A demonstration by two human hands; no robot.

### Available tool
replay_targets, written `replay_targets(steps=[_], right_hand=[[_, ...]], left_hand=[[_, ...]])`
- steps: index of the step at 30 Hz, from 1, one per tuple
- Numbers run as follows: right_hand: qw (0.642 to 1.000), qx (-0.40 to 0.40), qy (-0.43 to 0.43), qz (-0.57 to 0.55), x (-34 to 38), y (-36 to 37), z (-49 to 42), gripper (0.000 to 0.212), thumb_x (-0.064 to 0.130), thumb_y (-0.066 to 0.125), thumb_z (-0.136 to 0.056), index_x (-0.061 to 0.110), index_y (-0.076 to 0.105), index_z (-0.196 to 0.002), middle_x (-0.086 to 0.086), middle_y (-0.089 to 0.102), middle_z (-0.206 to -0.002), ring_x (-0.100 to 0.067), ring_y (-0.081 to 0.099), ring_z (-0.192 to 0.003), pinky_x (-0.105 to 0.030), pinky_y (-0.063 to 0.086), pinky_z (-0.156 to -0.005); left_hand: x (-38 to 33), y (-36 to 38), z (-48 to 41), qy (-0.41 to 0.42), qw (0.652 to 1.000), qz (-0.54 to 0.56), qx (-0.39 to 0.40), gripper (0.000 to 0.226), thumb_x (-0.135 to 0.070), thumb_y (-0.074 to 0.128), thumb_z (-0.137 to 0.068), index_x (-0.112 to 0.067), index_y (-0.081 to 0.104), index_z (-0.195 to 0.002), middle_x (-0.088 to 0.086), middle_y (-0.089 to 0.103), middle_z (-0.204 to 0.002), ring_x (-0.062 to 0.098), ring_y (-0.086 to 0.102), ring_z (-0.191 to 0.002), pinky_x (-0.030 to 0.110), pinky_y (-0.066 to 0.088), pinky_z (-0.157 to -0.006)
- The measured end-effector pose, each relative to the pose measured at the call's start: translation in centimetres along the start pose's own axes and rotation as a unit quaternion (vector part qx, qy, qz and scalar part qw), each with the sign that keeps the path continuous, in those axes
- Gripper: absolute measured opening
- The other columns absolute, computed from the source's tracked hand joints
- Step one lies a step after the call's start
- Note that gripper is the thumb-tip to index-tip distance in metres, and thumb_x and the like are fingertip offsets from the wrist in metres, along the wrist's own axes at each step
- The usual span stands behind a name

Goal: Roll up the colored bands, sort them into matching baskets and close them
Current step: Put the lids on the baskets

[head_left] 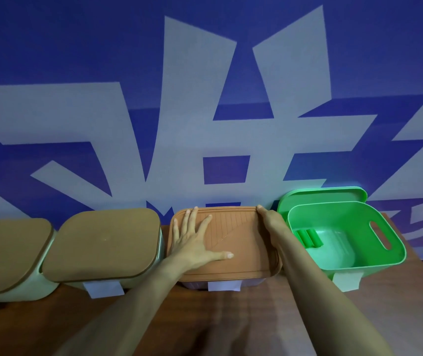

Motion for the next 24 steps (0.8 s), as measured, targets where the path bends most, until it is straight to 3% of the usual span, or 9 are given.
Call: replay_targets(steps=[4, 8, 11, 14, 17, 19, 21, 24], right_hand=[[1.000, -0.001, 0.003, 0.005, 0.1, 0.0, 0.0, 0.043, 0.035, 0.046, -0.099, -0.003, 0.058, -0.114, -0.018, 0.059, -0.116, -0.027, 0.051, -0.097, -0.033, 0.038, -0.085], [0.999, -0.022, -0.003, 0.044, 0.4, -0.2, 0.6, 0.047, 0.038, 0.043, -0.099, -0.004, 0.058, -0.114, -0.022, 0.060, -0.120, -0.036, 0.055, -0.107, -0.038, 0.041, -0.093], [0.994, -0.061, -0.032, 0.083, 0.6, -0.3, 1.8, 0.046, 0.043, 0.040, -0.098, 0.004, 0.057, -0.114, -0.019, 0.060, -0.120, -0.036, 0.055, -0.110, -0.040, 0.040, -0.092], [0.983, -0.086, -0.055, 0.151, 0.6, -0.2, 3.0, 0.049, 0.054, 0.035, -0.094, 0.015, 0.053, -0.119, -0.013, 0.060, -0.122, -0.034, 0.055, -0.113, -0.042, 0.039, -0.093], [0.982, -0.094, -0.052, 0.152, 0.5, -0.5, 3.4, 0.054, 0.061, 0.040, -0.090, 0.016, 0.057, -0.114, -0.012, 0.062, -0.119, -0.034, 0.056, -0.111, -0.042, 0.041, -0.092], [0.985, -0.097, -0.050, 0.130, 0.5, -0.7, 3.3, 0.052, 0.061, 0.043, -0.089, 0.015, 0.059, -0.106, -0.012, 0.063, -0.116, -0.034, 0.057, -0.108, -0.041, 0.043, -0.091], [0.984, -0.105, -0.052, 0.132, 0.4, -0.8, 3.3, 0.052, 0.062, 0.044, -0.089, 0.015, 0.059, -0.106, -0.012, 0.064, -0.115, -0.034, 0.057, -0.108, -0.041, 0.043, -0.090], [0.979, -0.122, -0.055, 0.152, 0.6, -0.8, 3.6, 0.055, 0.062, 0.041, -0.089, 0.015, 0.059, -0.112, -0.013, 0.064, -0.117, -0.034, 0.057, -0.110, -0.040, 0.042, -0.090]], left_hand=[[-0.1, -0.1, 0.0, -0.002, 1.000, -0.003, 0.010, 0.114, -0.086, 0.052, -0.062, -0.036, 0.001, -0.151, 0.000, -0.028, -0.155, 0.019, -0.034, -0.139, 0.048, -0.022, -0.113], [0.1, 0.0, 0.0, -0.006, 1.000, -0.007, 0.008, 0.115, -0.088, 0.050, -0.061, -0.037, -0.001, -0.151, -0.001, -0.028, -0.156, 0.019, -0.034, -0.139, 0.048, -0.020, -0.114], [0.2, -0.2, 0.0, -0.004, 1.000, -0.011, -0.001, 0.116, -0.090, 0.048, -0.059, -0.037, 0.000, -0.151, -0.001, -0.026, -0.156, 0.019, -0.031, -0.141, 0.047, -0.020, -0.114], [0.0, -0.9, 0.1, 0.013, 0.999, -0.017, -0.024, 0.112, -0.088, 0.049, -0.060, -0.035, 0.009, -0.150, 0.000, -0.011, -0.159, 0.020, -0.018, -0.145, 0.048, -0.016, -0.115], [1.0, -2.2, -0.5, 0.011, 0.996, 0.045, -0.077, 0.089, -0.078, 0.048, -0.075, -0.030, 0.024, -0.146, -0.004, 0.015, -0.156, 0.018, -0.001, -0.146, 0.047, -0.015, -0.113], [2.1, -3.2, -1.3, -0.011, 0.983, 0.137, -0.123, 0.065, -0.058, 0.048, -0.089, -0.022, 0.034, -0.142, -0.002, 0.030, -0.148, 0.020, 0.019, -0.142, 0.043, 0.006, -0.117], [3.6, -3.8, -2.1, -0.089, 0.952, 0.247, -0.157, 0.049, -0.038, 0.048, -0.096, -0.014, 0.040, -0.138, 0.006, 0.036, -0.143, 0.024, 0.039, -0.130, 0.037, 0.030, -0.107], [6.0, -3.3, -3.0, -0.226, 0.889, 0.359, -0.173, 0.038, -0.032, 0.051, -0.096, -0.005, 0.055, -0.122, 0.013, 0.054, -0.128, 0.030, 0.053, -0.113, 0.037, 0.043, -0.099]])
Point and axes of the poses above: each hand's wrist, its own z-axis away from the middle knuckle, its own y-axis out of the palm, x = y × z, the point moved 7 cm from there along -z, towards the middle knuckle
